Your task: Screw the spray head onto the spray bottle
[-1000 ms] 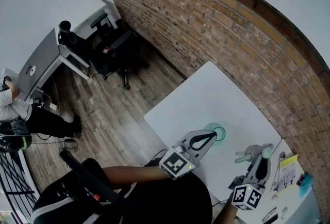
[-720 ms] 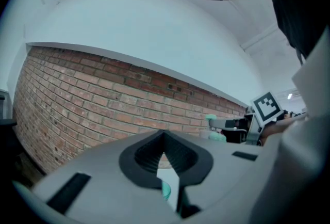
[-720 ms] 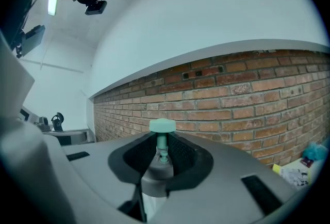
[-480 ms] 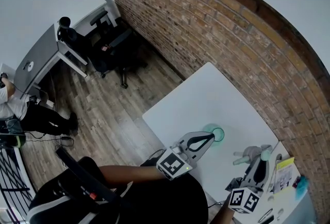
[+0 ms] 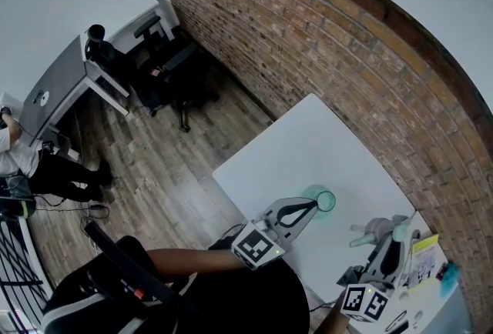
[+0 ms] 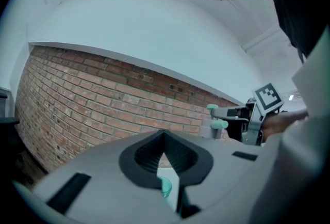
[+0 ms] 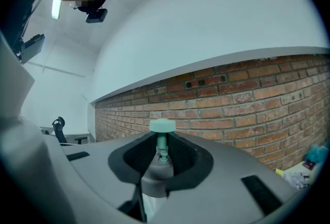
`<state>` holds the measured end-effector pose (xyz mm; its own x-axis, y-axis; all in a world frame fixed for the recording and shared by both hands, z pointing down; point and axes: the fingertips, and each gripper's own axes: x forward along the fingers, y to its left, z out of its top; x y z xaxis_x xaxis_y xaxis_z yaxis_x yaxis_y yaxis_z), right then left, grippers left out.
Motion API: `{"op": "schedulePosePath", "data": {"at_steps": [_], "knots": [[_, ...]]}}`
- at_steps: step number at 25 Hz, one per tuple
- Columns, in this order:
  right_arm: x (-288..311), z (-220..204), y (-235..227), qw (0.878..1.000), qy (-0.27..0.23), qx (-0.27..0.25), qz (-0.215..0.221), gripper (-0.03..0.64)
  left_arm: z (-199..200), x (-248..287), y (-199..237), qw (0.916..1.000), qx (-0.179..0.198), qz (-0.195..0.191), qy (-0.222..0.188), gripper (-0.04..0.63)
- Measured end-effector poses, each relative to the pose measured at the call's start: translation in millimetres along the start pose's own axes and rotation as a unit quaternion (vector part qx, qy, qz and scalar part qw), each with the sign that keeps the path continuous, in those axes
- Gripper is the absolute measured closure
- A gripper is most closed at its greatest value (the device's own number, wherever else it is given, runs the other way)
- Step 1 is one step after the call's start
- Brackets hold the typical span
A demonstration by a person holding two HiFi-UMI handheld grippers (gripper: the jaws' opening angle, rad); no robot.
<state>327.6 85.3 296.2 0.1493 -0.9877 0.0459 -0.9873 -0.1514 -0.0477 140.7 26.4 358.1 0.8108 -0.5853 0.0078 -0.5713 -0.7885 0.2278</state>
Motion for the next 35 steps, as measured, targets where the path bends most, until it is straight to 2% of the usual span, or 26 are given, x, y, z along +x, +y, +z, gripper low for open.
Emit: {"op": "schedulePosePath", "data": {"at_steps": [18,24,28,35], "knots": [[1.3,15.2,2.7,0.999,-0.023,0.027,-0.008,0.543,1.2,-5.4,5.9,1.0,-0.002,0.006,0.0,0.595],[2.4,14.1,2.8,0.999,-0.018,0.036,-0.006,0.543,-2.5,-5.3,7.6,0.9995,0.026,-0.003,0.015,0.595],[1.1,21.4,1.4,0.999,-0.028,0.041,-0.009,0.543,-1.3,-4.4,6.2,0.9999,0.006,-0.003,0.01,0.595],[3.1,27.8,0.6,0.998,-0.037,0.047,-0.005,0.543,-4.1,-2.3,6.9,0.9989,0.039,-0.01,0.022,0.595]]}}
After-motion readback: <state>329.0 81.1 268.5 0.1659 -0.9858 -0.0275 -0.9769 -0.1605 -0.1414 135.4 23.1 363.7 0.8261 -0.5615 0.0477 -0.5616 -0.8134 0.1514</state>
